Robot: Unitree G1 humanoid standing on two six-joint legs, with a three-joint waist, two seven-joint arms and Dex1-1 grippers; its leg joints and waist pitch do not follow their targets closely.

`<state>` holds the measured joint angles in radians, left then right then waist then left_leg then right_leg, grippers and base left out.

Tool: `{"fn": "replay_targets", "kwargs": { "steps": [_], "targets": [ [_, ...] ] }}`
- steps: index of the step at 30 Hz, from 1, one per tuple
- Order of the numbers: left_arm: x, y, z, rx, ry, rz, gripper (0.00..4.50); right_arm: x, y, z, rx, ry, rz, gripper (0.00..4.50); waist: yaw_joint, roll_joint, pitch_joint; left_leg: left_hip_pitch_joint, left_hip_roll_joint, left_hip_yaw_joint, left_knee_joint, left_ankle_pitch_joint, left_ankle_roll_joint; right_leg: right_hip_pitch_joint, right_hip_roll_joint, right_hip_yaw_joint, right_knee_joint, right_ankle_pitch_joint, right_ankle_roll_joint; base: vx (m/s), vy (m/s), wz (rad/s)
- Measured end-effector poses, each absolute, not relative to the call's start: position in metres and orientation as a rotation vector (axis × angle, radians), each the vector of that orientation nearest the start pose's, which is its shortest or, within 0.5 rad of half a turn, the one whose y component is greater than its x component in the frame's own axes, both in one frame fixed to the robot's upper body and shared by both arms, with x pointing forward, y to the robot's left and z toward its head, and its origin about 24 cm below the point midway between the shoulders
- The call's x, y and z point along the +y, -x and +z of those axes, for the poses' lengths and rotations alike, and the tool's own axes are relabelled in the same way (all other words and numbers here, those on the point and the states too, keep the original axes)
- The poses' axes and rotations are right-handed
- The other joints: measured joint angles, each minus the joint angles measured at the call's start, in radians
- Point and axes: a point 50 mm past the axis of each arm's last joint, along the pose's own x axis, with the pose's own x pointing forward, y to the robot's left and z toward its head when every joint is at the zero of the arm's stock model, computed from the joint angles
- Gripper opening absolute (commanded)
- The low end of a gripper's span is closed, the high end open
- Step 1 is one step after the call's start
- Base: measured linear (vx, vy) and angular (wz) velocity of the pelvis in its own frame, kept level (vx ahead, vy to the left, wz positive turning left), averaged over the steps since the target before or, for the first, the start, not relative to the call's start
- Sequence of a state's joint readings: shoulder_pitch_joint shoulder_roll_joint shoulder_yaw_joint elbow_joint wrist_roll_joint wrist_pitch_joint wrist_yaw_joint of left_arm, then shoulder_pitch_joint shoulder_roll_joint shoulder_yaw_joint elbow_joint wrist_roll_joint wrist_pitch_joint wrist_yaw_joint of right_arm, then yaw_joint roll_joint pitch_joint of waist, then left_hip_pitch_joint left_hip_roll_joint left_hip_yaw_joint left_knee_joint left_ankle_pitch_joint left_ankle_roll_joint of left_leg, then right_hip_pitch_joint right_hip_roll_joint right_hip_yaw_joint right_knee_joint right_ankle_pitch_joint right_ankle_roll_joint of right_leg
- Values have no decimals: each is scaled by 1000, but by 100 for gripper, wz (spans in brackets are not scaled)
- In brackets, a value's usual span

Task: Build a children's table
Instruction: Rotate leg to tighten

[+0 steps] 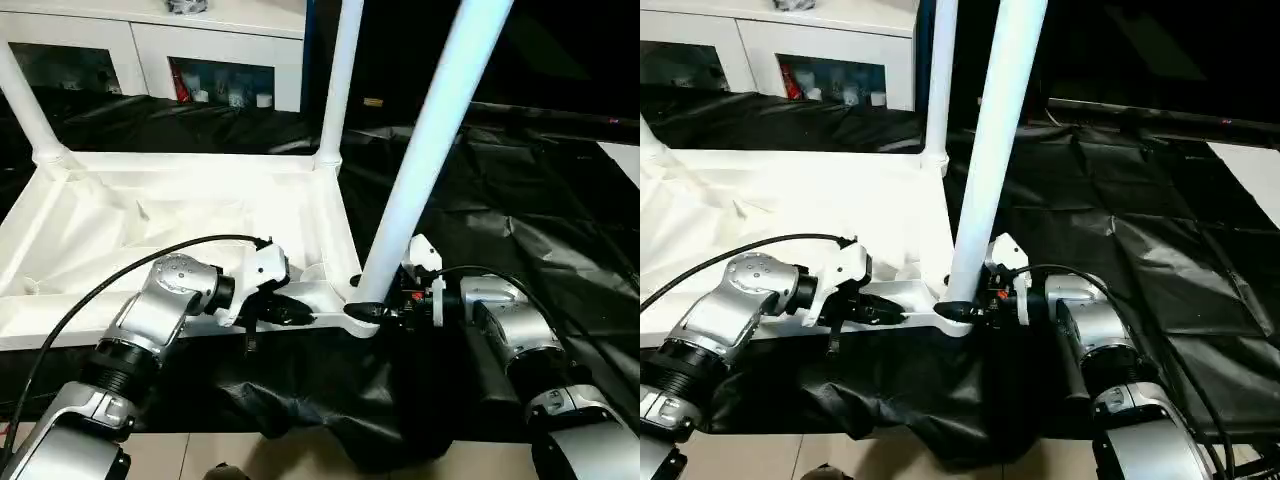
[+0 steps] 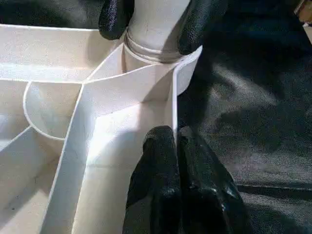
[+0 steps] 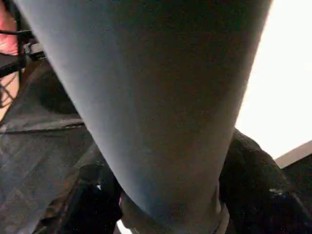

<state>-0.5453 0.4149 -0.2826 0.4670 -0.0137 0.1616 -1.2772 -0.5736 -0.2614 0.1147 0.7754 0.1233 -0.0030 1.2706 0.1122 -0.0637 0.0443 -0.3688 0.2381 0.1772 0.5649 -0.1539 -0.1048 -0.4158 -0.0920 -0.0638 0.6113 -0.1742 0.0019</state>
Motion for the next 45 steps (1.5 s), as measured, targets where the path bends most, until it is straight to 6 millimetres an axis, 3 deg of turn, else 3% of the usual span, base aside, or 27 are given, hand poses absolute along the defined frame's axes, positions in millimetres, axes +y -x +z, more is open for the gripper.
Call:
{"fn": "replay_targets", "kwargs": {
  "steps": [4,10,17,18,29,33,45],
  "targets": [
    [133,-316,55,434,-384,-1278,0,-130,-322,31,313,25,1131,234,-4,-1,0,3,0,0,0,0,0,3,0,0,0,-2,3,0,0,0],
    [115,-334,52,412,-387,-1066,0,-109,-347,29,277,-64,704,229,-30,-3,-1,3,-4,-4,1,0,0,2,0,0,-1,-2,4,0,0,0],
    [95,-343,52,392,-386,-969,0,-97,-356,29,255,-87,456,229,-28,-3,-1,1,-4,-4,1,0,0,0,0,0,-1,-2,4,0,0,0],
    [93,-343,52,389,-387,-965,0,-97,-356,29,249,-84,444,254,-27,-3,-1,1,-4,-3,1,0,0,0,0,0,-1,-2,4,0,0,0],
    [93,-343,54,374,-397,-993,0,-106,-355,32,221,-51,573,352,-24,-1,0,0,-4,-3,-2,0,0,0,0,0,-1,1,0,0,0,0],
    [103,-339,55,372,-407,-1048,0,-118,-347,33,218,47,757,352,-22,0,0,0,-4,-3,-3,0,0,0,0,-1,-1,1,0,0,0,0],
    [124,-326,57,389,-404,-1239,0,-146,-328,39,255,119,1123,352,-20,1,1,-1,-4,-2,-2,0,0,0,0,0,-1,1,0,0,0,0]
  ]
}}
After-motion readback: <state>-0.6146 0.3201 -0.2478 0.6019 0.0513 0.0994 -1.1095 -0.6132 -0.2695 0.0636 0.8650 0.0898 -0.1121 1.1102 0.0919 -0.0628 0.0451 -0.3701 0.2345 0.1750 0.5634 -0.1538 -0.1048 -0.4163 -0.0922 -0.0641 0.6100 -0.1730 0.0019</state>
